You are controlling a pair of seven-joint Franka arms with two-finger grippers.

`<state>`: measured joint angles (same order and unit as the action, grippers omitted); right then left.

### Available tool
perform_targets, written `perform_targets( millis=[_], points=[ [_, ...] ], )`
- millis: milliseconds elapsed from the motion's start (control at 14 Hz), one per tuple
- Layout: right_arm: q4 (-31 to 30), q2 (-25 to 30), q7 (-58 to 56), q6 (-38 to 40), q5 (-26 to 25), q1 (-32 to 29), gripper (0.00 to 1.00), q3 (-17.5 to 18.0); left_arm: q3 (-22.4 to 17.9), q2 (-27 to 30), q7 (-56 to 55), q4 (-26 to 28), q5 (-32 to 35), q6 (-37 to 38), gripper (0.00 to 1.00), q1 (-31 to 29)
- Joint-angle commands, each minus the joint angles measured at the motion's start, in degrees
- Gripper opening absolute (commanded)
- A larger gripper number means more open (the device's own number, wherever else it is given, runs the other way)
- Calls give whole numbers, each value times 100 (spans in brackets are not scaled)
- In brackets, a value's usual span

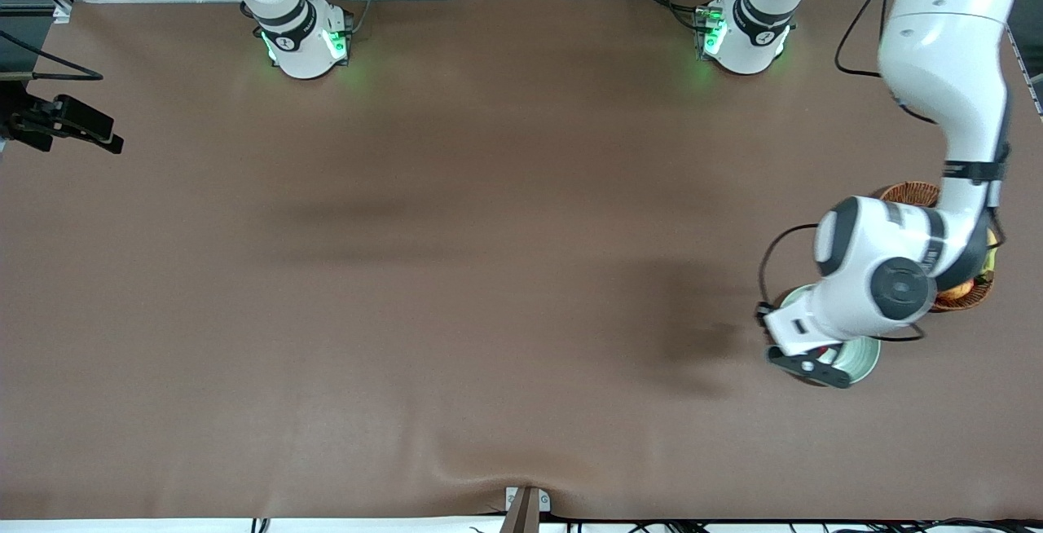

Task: Collect all strawberries into plate
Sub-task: 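Carry the strawberry over the green plate and release it with the left gripper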

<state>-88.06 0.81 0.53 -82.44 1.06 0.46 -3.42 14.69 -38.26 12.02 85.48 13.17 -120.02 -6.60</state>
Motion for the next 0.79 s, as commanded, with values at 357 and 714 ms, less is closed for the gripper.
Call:
perform_targets(
  millis=[357, 714],
  points=[
    [-62, -2, 140, 53, -115, 42, 100, -1, 25, -147, 354, 127, 195, -91, 61, -298],
    [-54, -11, 140, 44, -115, 60, 100, -1, 25, -200, 310, 91, 274, -250, 100, -298]
  ],
)
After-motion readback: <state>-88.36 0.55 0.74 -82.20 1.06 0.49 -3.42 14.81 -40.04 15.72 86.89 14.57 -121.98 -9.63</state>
